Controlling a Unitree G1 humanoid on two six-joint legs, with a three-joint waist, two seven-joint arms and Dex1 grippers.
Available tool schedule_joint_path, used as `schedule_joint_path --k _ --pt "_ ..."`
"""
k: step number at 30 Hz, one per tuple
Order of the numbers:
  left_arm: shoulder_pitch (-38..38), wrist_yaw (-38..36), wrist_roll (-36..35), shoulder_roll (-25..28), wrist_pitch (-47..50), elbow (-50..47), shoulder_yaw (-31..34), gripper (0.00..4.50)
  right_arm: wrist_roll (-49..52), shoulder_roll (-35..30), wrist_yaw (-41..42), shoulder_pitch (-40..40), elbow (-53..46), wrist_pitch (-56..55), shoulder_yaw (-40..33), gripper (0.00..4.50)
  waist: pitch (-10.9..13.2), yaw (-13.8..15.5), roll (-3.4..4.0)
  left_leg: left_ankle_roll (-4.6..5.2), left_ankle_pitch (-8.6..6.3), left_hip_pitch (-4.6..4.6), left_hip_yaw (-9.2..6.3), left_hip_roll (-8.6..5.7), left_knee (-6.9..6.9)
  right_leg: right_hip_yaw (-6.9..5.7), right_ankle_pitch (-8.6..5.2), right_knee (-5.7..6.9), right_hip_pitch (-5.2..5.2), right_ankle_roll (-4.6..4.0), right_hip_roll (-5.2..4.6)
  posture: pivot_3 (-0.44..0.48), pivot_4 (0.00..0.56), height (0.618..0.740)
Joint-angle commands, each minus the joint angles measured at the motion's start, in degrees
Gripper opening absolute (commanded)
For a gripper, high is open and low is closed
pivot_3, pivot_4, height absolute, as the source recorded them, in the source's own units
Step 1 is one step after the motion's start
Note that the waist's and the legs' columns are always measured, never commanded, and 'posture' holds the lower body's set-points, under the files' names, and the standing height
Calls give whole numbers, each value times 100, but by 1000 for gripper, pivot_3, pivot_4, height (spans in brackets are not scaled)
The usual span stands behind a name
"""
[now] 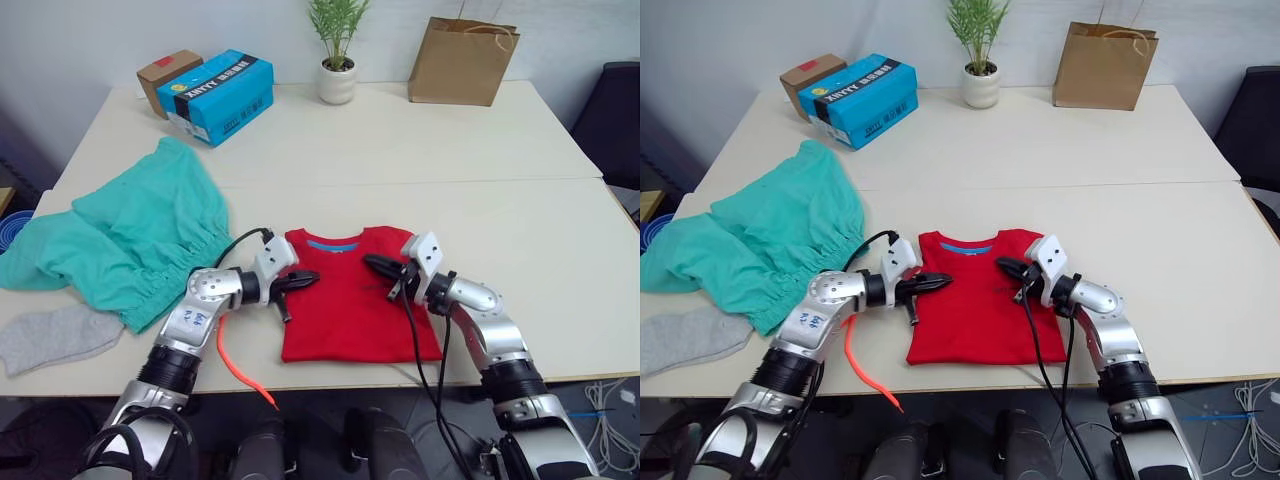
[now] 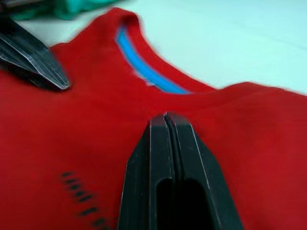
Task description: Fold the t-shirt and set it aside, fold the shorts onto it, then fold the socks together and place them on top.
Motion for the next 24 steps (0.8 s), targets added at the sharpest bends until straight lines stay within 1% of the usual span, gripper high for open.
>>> schedule_joint_path --k 1,4,7,10,11,12,15,18,19,20,22,24 --pt "-42 348 148 -22 -5 260 191 0 -107 -58 -560 -232 659 -336 -414 24 0 -13 0 0 0 3 0 0 0 1 0 1 1 1 0 0 150 740" --pt "85 308 116 18 110 194 218 0 28 -78 -760 -414 1022 -398 -704 24 0 -15 0 -4 2 6 1 1 -1 2 0 7 2 1 -1 0 150 740" --pt "243 261 -64 19 103 44 393 0 136 -116 -866 -520 1269 -369 -977 24 0 -19 0 -6 4 8 2 1 -1 5 0 11 2 1 0 0 150 740" --pt "394 63 -411 -48 -114 -231 634 0 822 -32 -567 -470 897 -19 -1415 24 0 -36 0 -7 6 9 4 3 -4 7 0 12 1 0 0 0 150 740" --pt "431 -17 -532 -65 -137 -345 697 0 1195 0 -429 -415 585 330 -1571 24 0 -29 0 -8 6 9 4 3 -4 7 0 12 0 0 0 0 150 740" --pt "495 -183 -698 -58 -224 -527 763 0 1411 -69 -250 -302 216 590 -1613 178 0 -26 1 -8 6 7 4 4 -5 7 0 12 -2 0 0 0 150 740" --pt "692 -604 -1114 60 -151 -1060 898 0 1642 -444 173 57 -700 1298 -1517 829 0 -20 1 -8 6 0 2 5 -6 8 0 8 -7 0 0 0 150 740" --pt "1017 -1199 -1508 420 38 -1718 925 0 1967 -966 350 373 -1478 2105 -1647 1915 1 -13 2 -6 4 -1 2 5 -8 9 0 1 -7 0 -1 0 150 740" --pt "1102 -1326 -1642 521 116 -1901 949 0 2106 -1122 429 457 -1667 2366 -1688 2218 1 -10 2 -6 2 -1 2 5 -8 9 0 0 -7 0 -1 0 150 740" --pt "1217 -1412 -1786 695 274 -2153 1023 0 2333 -1413 542 576 -1945 2836 -1744 2589 1 -9 2 -6 1 0 2 5 -12 9 0 -4 -7 0 -1 0 150 740" --pt "1442 -1585 -1998 1038 510 -2599 1156 374 2820 -1936 706 764 -2388 3769 -1904 3253 4 -8 6 -4 0 -6 1 5 -12 10 -1 -4 -12 -1 -2 0 150 740" --pt "1737 -1816 -2154 1389 516 -2989 1323 841 3246 -2415 735 867 -2605 4653 -2071 3900 4 -2 6 -4 -1 -7 -1 5 -16 9 -1 -8 -14 -2 -2 0 150 740"
